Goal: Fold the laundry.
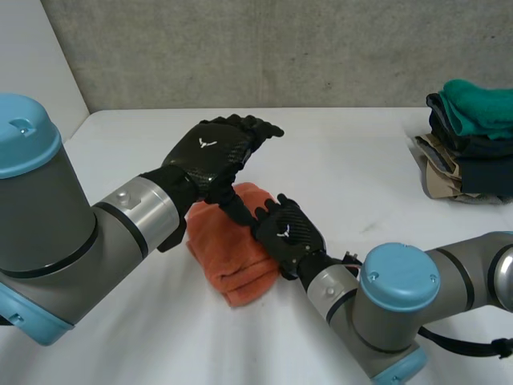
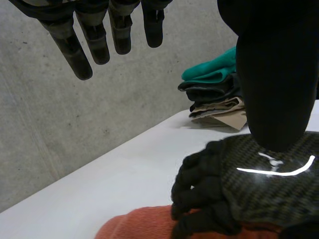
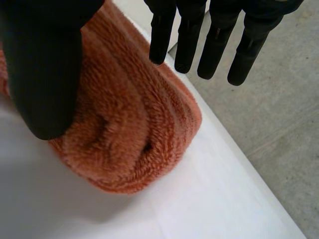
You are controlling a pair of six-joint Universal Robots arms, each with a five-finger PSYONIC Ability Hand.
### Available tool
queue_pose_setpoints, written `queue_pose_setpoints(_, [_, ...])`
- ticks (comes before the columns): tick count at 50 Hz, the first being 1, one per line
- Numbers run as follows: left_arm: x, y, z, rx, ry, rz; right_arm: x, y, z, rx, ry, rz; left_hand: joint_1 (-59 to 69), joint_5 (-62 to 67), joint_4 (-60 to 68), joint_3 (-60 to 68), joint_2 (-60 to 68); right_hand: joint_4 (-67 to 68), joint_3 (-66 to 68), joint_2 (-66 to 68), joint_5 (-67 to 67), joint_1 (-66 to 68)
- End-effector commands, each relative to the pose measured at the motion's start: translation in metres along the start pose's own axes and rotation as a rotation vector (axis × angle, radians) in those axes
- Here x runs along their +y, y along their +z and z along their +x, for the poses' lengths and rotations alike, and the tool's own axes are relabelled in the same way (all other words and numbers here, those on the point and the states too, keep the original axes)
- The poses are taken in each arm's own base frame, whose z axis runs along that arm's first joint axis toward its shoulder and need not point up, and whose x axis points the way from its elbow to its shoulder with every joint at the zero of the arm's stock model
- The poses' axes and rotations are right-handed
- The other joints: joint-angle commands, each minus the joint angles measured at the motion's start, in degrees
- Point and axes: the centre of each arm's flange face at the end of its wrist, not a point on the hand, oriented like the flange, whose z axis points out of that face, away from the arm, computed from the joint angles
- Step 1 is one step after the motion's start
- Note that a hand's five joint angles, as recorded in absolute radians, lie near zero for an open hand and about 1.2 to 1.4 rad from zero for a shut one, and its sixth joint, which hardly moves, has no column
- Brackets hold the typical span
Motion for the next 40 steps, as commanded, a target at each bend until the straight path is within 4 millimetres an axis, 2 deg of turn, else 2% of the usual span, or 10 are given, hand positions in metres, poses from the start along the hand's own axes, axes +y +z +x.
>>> queue_pose_setpoints(1, [0.002, 0.0, -0.001, -0.001, -0.004, -0.006, -0.008, 0.02, 0.004, -0.032, 0.082, 0.079, 5.23, 3.42, 3.23, 3.93, 3.35, 47.63, 47.84, 48.09, 48.72, 48.1])
queue_pose_setpoints(10, [-0.004, -0.002, -0.007, -0.024, -0.002, 0.013, -0.054, 0.051, 0.057, 0.098, 0.182, 0.235, 5.23, 3.42, 3.23, 3.93, 3.35, 47.63, 47.84, 48.09, 48.72, 48.1])
queue_pose_setpoints(18, [-0.02, -0.007, -0.011, -0.036, -0.018, 0.064, -0.104, 0.042, 0.214, 0.448, 0.158, 0.467, 5.23, 3.42, 3.23, 3.93, 3.35, 47.63, 47.84, 48.09, 48.72, 48.1])
queue_pose_setpoints(24, [-0.024, -0.008, -0.011, -0.038, -0.038, 0.079, -0.097, 0.014, 0.326, 0.71, 0.068, 0.565, 5.23, 3.42, 3.23, 3.93, 3.35, 47.63, 47.84, 48.09, 48.72, 48.1])
queue_pose_setpoints(28, [-0.022, -0.009, -0.011, -0.037, -0.04, 0.073, -0.07, -0.013, 0.396, 0.829, 0.009, 0.565, 5.39, 3.58, 3.39, 4.1, 3.52, 47.63, 47.84, 48.09, 48.72, 48.1])
queue_pose_setpoints(30, [-0.021, -0.009, -0.01, -0.034, -0.04, 0.072, -0.033, -0.028, 0.432, 0.884, -0.001, 0.523, 5.4, 3.59, 3.4, 4.1, 3.52, 47.63, 47.84, 48.09, 48.72, 48.1])
queue_pose_setpoints(33, [-0.019, -0.01, -0.01, -0.033, -0.042, 0.065, 0.014, -0.04, 0.455, 0.883, 0.004, 0.457, 5.23, 3.42, 3.23, 3.93, 3.35, 47.63, 47.84, 48.09, 48.72, 48.1])
queue_pose_setpoints(36, [-0.017, -0.01, -0.009, -0.031, -0.043, 0.062, 0.056, -0.044, 0.459, 0.836, 0.018, 0.383, 5.23, 3.42, 3.23, 3.93, 3.35, 47.63, 47.84, 48.09, 48.72, 48.1])
queue_pose_setpoints(37, [-0.016, -0.01, -0.009, -0.031, -0.043, 0.062, 0.087, -0.047, 0.457, 0.793, 0.038, 0.331, 5.23, 3.42, 3.23, 3.93, 3.35, 47.63, 47.84, 48.09, 48.72, 48.1])
queue_pose_setpoints(40, [-0.016, -0.01, -0.009, -0.028, -0.043, 0.063, 0.122, -0.051, 0.448, 0.721, 0.075, 0.265, 5.23, 3.42, 3.23, 3.93, 3.35, 47.63, 47.84, 48.09, 48.72, 48.1])
